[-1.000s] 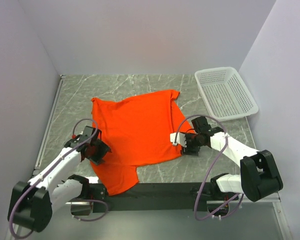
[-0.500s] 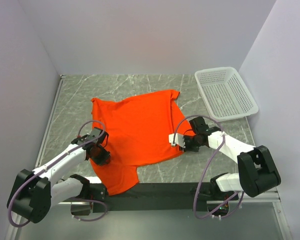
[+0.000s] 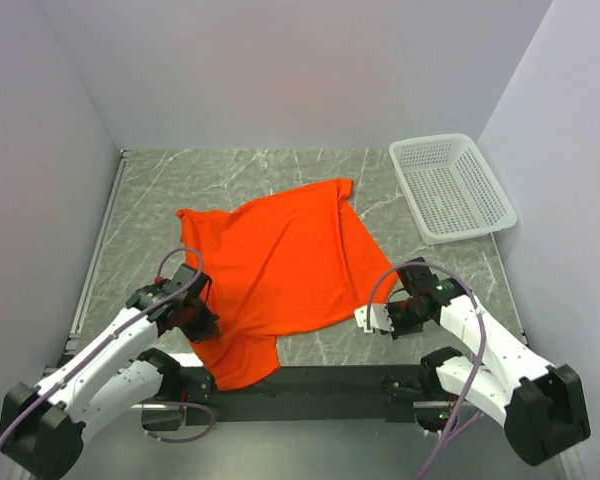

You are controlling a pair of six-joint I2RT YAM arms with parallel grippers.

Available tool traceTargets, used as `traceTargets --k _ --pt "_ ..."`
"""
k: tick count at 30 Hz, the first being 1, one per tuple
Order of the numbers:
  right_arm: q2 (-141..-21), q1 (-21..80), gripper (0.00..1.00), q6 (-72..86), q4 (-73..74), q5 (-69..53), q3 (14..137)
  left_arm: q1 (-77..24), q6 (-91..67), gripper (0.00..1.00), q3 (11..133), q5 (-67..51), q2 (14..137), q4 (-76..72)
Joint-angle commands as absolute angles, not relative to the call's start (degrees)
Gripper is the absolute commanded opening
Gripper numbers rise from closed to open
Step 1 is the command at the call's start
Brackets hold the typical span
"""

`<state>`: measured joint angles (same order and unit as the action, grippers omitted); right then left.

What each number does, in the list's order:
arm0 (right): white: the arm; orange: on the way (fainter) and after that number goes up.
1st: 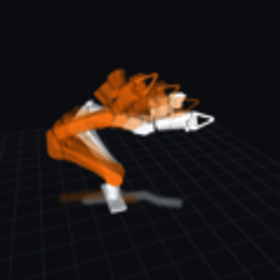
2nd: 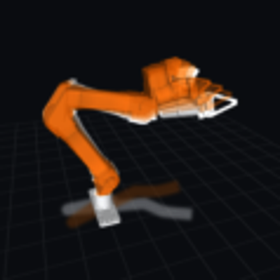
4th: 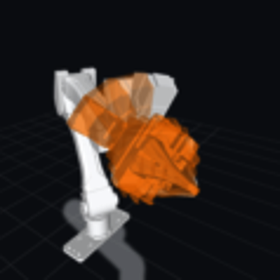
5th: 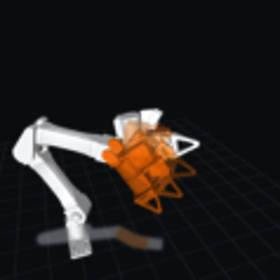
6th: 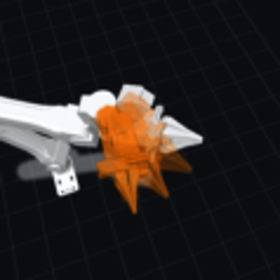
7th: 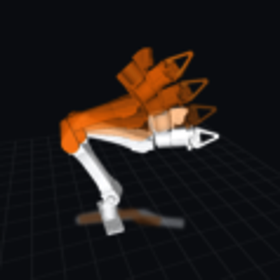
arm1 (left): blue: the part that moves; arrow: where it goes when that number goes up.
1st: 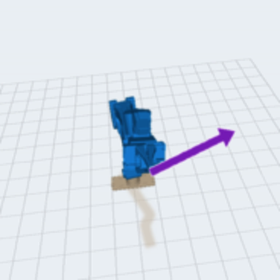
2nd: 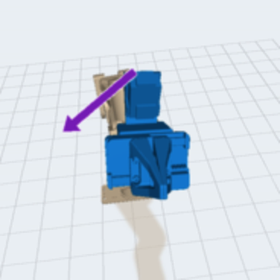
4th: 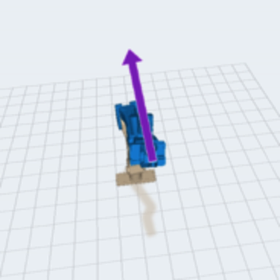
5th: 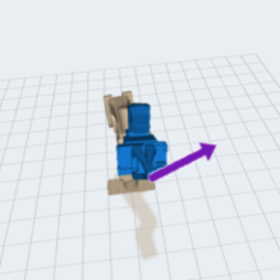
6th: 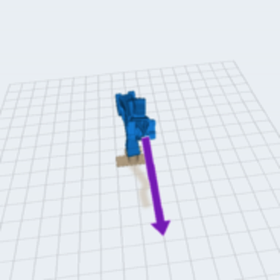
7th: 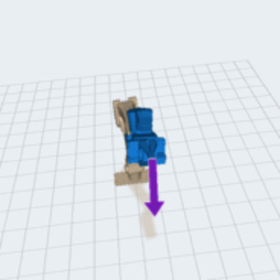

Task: Fold and stack the t-shirts
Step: Flatten the tshirt out

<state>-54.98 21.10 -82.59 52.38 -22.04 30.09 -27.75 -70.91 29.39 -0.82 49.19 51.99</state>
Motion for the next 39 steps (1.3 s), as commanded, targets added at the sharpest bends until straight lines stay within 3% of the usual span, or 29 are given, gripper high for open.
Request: traceTargets --k 1,3,4,7,10,15,21,24,25,26,27,28,31,35,39 --pt "-51.1 21.4 0.03 -85.1 58.6 -21.2 30.1 -28.3 -70.0 0.01 33.5 -4.9 43.6 58.0" --pt "-50.1 21.4 0.12 -81.3 56.1 -23.2 31.2 -28.2 -69.1 0.02 35.1 -4.2 41.1 58.5" --pt "-50.1 21.4 0.31 -78.8 54.0 -24.2 31.6 -28.3 -68.1 0.11 36.8 -3.4 40.7 58.5" --pt "-52.1 21.4 0.53 -73.6 47.3 -25.3 32.9 -28.3 -68.3 0.35 37.4 -2.3 41.0 58.2" --pt "-56.5 21.5 0.59 -71.3 40.6 -25.2 33.0 -28.3 -69.3 0.45 35.8 -4.0 43.1 56.5" --pt "-68.0 23.4 0.64 -69.6 36.1 -24.3 36.2 -28.2 -69.7 0.53 34.8 -3.8 45.3 54.0" --pt "-73.8 27.1 0.58 -67.6 32.4 -21.0 36.7 -28.7 -69.2 0.53 32.3 -4.8 52.9 51.0" --pt "-75.6 27.2 0.42 -67.1 33.7 -20.7 38.1 -29.7 -69.4 0.51 31.6 -4.3 55.5 49.8" --pt "-75.6 27.2 0.25 -67.1 34.2 -20.7 38.2 -30.0 -69.4 0.49 31.4 -4.3 56.0 49.3" --pt "-75.2 27.2 0.17 -67.7 35.5 -20.7 38.4 -30.3 -69.4 0.48 31.3 -4.5 56.7 49.0" --pt "-74.7 27.2 0.12 -68.3 36.7 -21.4 38.5 -30.8 -69.4 0.45 31.3 -4.7 57.0 48.3" --pt "-74.0 27.2 0.08 -70.6 38.5 -21.9 38.5 -31.2 -69.0 0.34 31.2 -5.2 57.2 48.0" --pt "-70.3 27.2 0.0 -76.4 50.2 -22.9 39.5 -32.4 -67.6 0.0 30.7 -9.4 57.1 46.8" --pt "-63.7 27.2 0.0 -83.1 65.6 -21.3 40.3 -36.0 -67.9 0.0 31.7 -13.4 53.6 49.7" --pt "-57.6 27.3 0.0 -84.1 69.8 -21.6 39.0 -38.5 -68.7 0.01 33.1 -16.7 47.0 52.3"
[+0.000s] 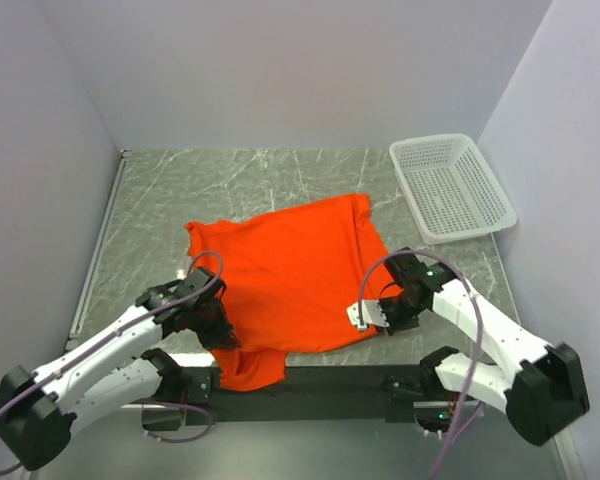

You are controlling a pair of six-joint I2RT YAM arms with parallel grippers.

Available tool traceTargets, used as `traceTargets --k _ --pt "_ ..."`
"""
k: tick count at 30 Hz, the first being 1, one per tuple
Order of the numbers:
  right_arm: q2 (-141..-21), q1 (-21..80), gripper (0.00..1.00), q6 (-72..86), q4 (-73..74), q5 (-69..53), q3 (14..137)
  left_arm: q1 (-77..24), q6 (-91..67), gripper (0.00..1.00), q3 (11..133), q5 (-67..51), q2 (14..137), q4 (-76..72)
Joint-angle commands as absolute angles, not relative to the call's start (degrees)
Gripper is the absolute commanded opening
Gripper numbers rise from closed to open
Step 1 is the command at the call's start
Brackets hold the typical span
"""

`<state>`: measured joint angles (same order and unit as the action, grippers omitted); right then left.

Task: Fold and stack the t-shirts
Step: Flatten the tshirt out

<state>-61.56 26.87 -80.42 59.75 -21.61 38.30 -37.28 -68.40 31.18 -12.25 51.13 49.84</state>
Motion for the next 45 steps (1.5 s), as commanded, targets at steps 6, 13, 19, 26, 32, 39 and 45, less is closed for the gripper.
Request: traceTargets --k 6,13,19,26,32,39,45 --pt "-56.2 27.0 0.45 -71.2 58.2 -22.6 42.7 -38.4 -66.7 0.41 35.7 -18.6 43.3 50.5" --pt "-64.8 23.9 0.48 -38.7 34.0 -22.9 54.7 -37.9 -57.8 0.78 51.8 -0.2 48.2 48.8" --pt "-84.5 23.2 0.48 -14.2 22.1 -18.7 67.0 -25.2 -50.7 0.81 54.8 6.3 56.6 37.0" --pt "-97.5 20.7 0.47 -11.9 26.4 -24.8 76.6 -3.6 -47.2 0.76 50.0 0.0 62.9 25.6" --pt "-96.5 16.8 0.47 -14.4 26.9 -30.3 74.5 4.4 -49.0 0.74 48.4 -4.6 74.5 18.8" --pt "-95.1 15.3 0.47 -14.8 26.4 -32.8 72.6 5.2 -50.4 0.72 54.7 -5.6 86.5 14.5" --pt "-94.6 15.4 0.47 -15.1 26.3 -33.5 71.6 5.2 -50.0 0.72 60.9 -3.9 93.9 16.5"
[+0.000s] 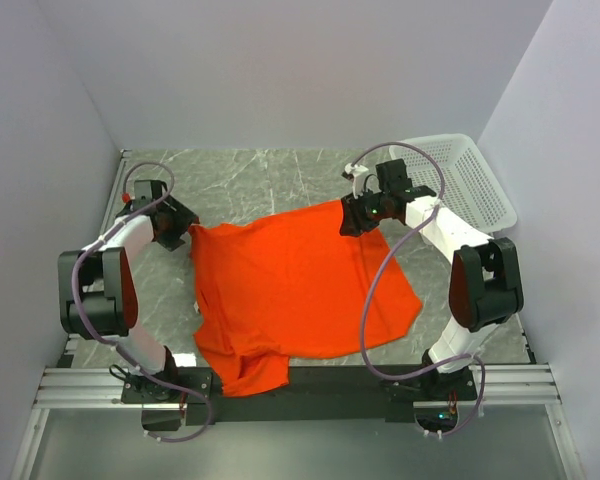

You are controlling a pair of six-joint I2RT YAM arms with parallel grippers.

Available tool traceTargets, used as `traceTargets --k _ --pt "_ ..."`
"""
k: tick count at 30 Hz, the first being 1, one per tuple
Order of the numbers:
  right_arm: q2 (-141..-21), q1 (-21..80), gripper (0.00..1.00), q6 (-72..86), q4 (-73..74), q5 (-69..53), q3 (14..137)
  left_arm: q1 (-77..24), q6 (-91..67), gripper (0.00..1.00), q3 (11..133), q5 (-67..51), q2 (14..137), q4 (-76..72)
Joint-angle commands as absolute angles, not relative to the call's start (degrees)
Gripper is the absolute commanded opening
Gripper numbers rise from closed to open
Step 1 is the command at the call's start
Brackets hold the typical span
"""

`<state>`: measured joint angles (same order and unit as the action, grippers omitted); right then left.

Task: Fold and stack the t-shirts
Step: Flatten the tshirt out

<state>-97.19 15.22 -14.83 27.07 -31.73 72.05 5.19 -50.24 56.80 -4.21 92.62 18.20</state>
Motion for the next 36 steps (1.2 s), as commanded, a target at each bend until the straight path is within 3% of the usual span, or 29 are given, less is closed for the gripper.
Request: traceTargets --k 1,8,11,15,23,29,36 --pt "-94.5 15.4 0.47 -15.3 26.2 -33.6 71.5 5.3 -50.0 0.71 61.2 -3.8 94.3 16.4" --pt "-94.7 15.4 0.47 -15.4 26.2 -33.8 71.5 5.3 -49.7 0.66 63.8 -7.0 99.7 16.1" --pt "-94.7 14.9 0.47 -15.3 26.2 -34.0 71.5 5.3 -49.0 0.53 63.8 -9.7 101.1 15.4" --pt "-94.6 14.3 0.47 -15.2 26.2 -34.1 71.5 5.2 -46.0 0.01 65.0 -11.7 100.6 14.3" --pt "-94.6 13.7 0.47 -15.4 26.4 -34.0 71.5 0.4 -27.7 0.01 64.0 -15.2 85.2 4.7" --pt "-94.3 12.2 0.47 -15.6 26.5 -34.2 71.5 -4.0 -20.6 0.03 59.4 -26.6 79.5 11.1" --pt "-94.0 11.0 0.47 -15.4 26.7 -34.5 71.8 -18.1 -17.8 0.32 59.1 -27.2 87.5 27.1"
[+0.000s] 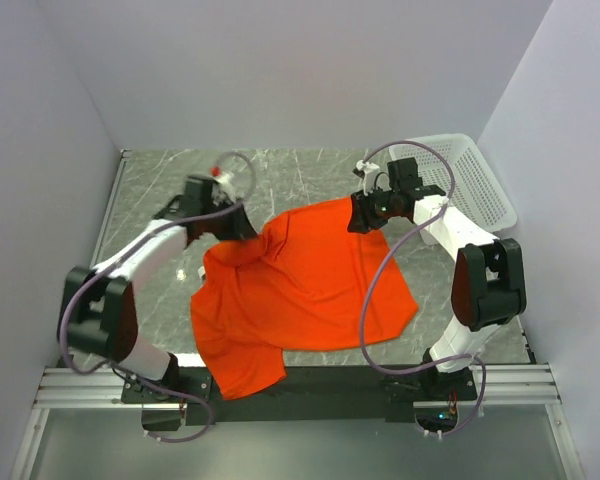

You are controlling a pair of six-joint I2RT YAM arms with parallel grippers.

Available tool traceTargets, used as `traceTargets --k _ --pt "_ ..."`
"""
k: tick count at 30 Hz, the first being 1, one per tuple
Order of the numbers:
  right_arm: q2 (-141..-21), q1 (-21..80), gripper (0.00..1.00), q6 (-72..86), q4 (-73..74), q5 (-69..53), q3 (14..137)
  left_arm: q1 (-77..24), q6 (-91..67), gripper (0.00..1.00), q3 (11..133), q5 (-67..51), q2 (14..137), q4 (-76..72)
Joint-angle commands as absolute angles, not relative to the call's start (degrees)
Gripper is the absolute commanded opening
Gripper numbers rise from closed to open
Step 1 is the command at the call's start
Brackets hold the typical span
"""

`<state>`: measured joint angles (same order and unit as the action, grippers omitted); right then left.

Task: Fold and stack the t-shirts
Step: Flatten the tshirt out

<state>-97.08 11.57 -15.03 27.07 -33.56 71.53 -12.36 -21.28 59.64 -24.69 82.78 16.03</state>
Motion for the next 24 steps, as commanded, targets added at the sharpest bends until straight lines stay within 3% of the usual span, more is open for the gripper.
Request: traceTargets --k 1,5,9,10,13,18,24 --pt "-93.9 11.1 0.47 -15.4 26.6 -34.5 71.8 -19.5 -18.0 0.33 59.5 -25.6 88.6 28.5" --pt "-93.4 10.4 0.47 -15.2 26.7 -34.7 71.6 -22.2 -21.6 0.41 59.9 -13.2 84.4 28.7" --pt "-93.4 10.1 0.47 -15.4 26.6 -35.1 71.6 -22.1 -22.9 0.77 59.9 -3.4 74.7 25.1" --pt "-93.6 10.0 0.47 -15.3 26.7 -35.2 71.8 -22.1 -23.2 0.78 59.9 -1.0 72.9 24.6" --pt "-93.9 10.1 0.47 -15.2 26.9 -35.4 71.8 -21.4 -23.2 0.78 61.3 -1.1 73.7 24.1" --pt "-93.9 10.0 0.47 -14.9 26.5 -34.9 71.5 -21.3 -25.7 0.66 64.6 -3.1 84.2 26.0" --pt "-94.3 10.1 0.47 -14.9 26.4 -34.8 71.5 -21.3 -33.9 0.62 66.5 -0.2 92.5 25.4"
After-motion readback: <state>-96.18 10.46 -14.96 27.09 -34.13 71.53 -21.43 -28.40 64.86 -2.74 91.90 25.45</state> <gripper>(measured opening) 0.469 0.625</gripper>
